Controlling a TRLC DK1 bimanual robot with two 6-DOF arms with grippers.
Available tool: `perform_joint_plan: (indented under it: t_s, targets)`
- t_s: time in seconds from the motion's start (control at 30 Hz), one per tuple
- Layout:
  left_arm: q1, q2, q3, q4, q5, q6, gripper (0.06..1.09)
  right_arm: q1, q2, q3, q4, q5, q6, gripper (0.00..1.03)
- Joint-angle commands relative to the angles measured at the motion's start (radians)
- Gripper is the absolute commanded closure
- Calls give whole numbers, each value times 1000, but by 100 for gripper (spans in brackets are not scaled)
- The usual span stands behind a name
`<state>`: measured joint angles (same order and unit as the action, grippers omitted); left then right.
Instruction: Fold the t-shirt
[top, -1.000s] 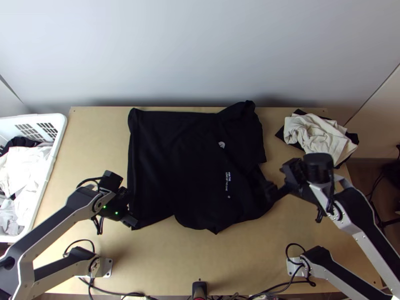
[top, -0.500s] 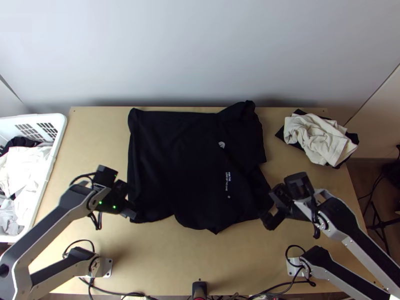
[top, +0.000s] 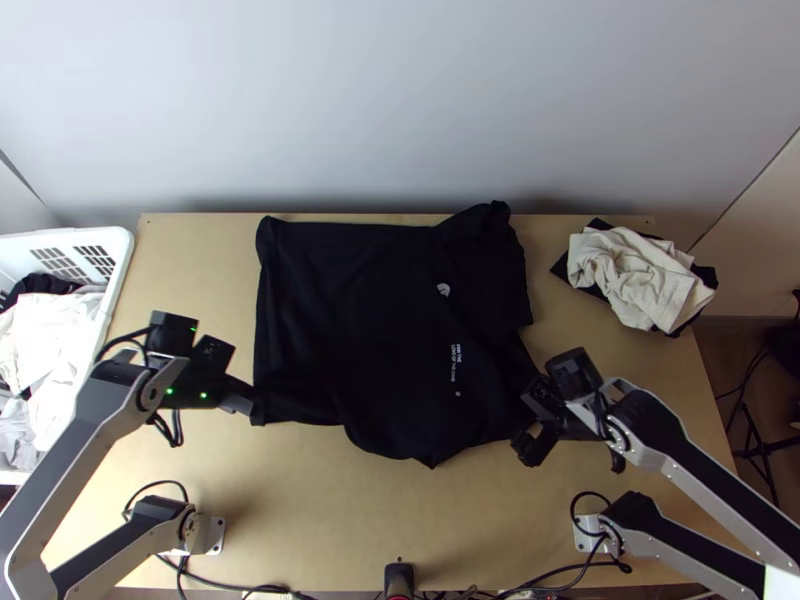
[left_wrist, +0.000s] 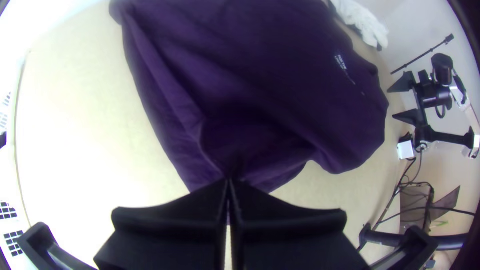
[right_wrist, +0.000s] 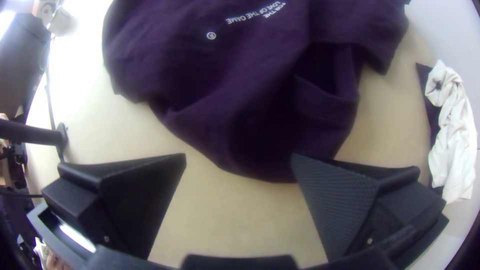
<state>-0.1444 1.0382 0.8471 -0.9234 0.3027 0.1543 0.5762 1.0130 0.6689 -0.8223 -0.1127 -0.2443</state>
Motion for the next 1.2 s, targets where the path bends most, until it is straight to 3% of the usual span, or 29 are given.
perform_joint_plan:
  t_s: [0.0,0.07,0.23,0.53,0.8,1.17]
  targets:
    - [68,-32,46,-34,4,10,105,14,122,-8,120,1,-6,16]
    - [71,-40,44,-42,6,10,105,34,190,1,138,1,-6,33]
    - [81,-56,49,-52,9,13,105,74,271,51,144,1,-26,98]
    - [144,-67,70,-72,18,44,105,42,369,377,173,2,-78,100]
    - [180,-83,44,-92,18,59,105,48,621,660,287,1,-64,100]
    - [183,-83,-3,-84,16,54,105,108,972,755,350,-1,19,100]
